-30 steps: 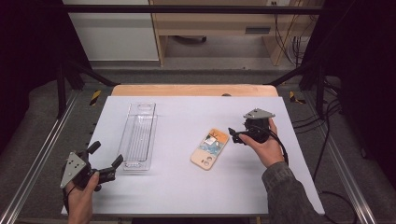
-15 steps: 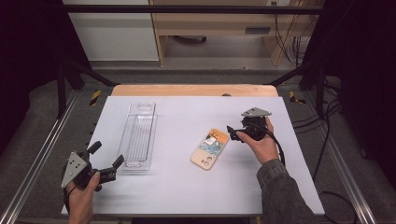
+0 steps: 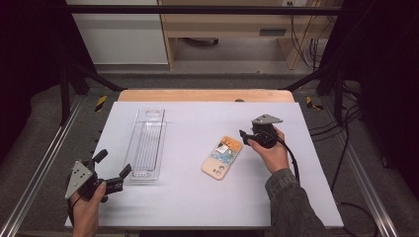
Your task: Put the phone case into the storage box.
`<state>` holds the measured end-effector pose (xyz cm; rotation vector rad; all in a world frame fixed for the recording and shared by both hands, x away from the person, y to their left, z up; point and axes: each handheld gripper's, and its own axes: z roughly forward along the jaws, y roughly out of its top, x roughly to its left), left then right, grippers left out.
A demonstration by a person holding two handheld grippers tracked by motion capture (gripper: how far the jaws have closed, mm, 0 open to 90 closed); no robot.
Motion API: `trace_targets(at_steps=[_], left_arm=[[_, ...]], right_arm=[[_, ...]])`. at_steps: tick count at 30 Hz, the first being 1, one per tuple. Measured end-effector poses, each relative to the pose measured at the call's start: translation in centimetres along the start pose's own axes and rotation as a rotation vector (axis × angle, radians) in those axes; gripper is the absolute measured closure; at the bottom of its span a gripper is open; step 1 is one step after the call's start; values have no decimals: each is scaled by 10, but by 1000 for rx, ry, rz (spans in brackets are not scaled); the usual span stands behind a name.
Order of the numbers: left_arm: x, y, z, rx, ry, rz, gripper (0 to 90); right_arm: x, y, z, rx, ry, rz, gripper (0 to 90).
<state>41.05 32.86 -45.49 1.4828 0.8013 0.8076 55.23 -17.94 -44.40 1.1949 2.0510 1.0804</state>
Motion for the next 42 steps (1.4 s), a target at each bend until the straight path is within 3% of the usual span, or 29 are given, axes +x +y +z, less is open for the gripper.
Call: trace_targets(at_steps=[11, 17, 29, 42], left_arm=[[-1, 0, 1, 1, -6, 1, 6], [-1, 0, 1, -2, -6, -1, 7], [-1, 0, 1, -2, -5, -4, 7], [-2, 0, 1, 1, -8, -2, 7]], right_arm=[[5, -7, 18, 0, 30, -12, 772], [8, -11, 26, 29, 68, -30, 887], [7, -19, 40, 108, 67, -39, 900], [6, -24, 50, 142, 72, -50, 900]])
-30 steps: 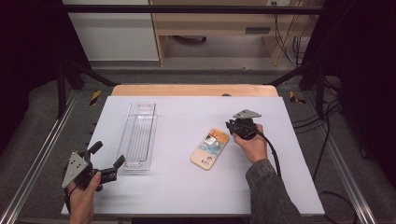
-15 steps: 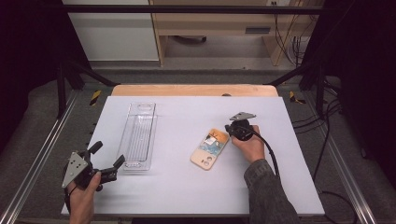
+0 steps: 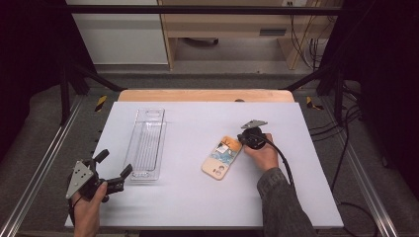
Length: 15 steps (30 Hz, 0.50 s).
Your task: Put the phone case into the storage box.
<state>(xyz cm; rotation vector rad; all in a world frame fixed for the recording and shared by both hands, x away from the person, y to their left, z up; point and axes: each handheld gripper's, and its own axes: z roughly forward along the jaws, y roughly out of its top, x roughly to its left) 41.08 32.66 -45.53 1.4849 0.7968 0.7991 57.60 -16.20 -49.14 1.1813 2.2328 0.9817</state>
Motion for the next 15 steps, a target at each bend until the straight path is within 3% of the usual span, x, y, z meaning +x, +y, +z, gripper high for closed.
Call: trace_targets(at_steps=[8, 15], left_arm=[[0, 0, 0, -1, 2, 0, 7], [0, 0, 0, 0, 0, 2, 7]], right_arm=[[6, 0, -3, 20, 54, -23, 900], [20, 1, -7, 41, 95, -57, 900]])
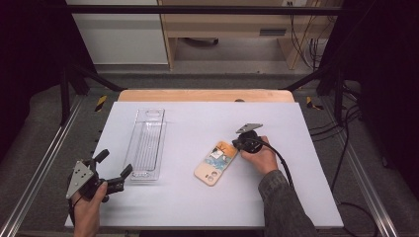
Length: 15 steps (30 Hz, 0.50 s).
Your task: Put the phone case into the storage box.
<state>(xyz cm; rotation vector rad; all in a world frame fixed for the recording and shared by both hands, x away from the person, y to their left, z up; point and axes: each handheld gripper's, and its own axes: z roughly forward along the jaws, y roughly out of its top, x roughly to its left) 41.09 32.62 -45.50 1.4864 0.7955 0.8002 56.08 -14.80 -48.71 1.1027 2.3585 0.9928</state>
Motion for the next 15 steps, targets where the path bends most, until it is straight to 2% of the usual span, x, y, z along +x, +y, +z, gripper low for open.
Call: trace_targets(at_steps=[5, 15], left_arm=[[0, 0, 0, -1, 1, -2, 7], [1, 0, 0, 0, 4, 0, 7]], right_arm=[[14, 1, -2, 17, 22, -43, 900], [35, 2, -4, 27, 64, -74, 900]])
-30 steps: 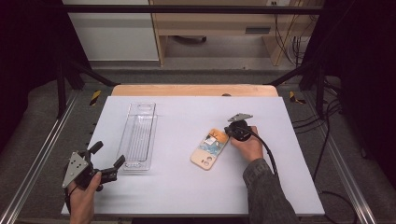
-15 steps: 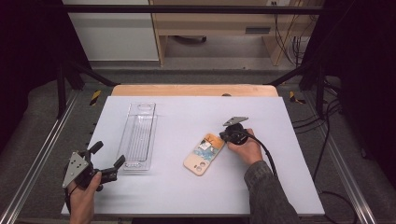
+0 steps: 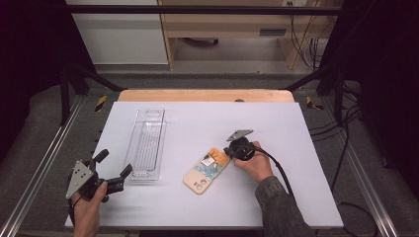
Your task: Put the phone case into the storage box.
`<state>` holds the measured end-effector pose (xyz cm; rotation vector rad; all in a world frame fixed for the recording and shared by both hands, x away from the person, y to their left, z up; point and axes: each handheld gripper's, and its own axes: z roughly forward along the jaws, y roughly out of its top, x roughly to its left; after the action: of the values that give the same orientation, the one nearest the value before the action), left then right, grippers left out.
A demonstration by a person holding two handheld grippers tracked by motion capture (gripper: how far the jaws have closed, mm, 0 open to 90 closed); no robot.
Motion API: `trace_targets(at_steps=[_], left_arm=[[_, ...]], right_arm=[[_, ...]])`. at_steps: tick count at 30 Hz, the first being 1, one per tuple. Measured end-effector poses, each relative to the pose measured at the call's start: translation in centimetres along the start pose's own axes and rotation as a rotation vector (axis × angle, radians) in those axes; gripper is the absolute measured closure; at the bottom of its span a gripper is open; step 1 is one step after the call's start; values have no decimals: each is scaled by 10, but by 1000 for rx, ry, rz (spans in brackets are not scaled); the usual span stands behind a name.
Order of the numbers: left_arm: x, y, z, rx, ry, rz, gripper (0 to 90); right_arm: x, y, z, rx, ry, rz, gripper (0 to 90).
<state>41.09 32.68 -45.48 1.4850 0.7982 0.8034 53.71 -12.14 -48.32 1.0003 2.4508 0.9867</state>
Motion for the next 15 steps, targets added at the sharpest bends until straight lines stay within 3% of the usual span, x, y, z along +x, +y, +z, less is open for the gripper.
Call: trace_targets(at_steps=[7, 15], left_arm=[[0, 0, 0, -1, 0, -1, 7], [0, 0, 0, -1, 1, -2, 7]], right_arm=[[10, 0, -1, -5, 21, -1, 900], [9, -5, -3, -30, 21, 30, 900]])
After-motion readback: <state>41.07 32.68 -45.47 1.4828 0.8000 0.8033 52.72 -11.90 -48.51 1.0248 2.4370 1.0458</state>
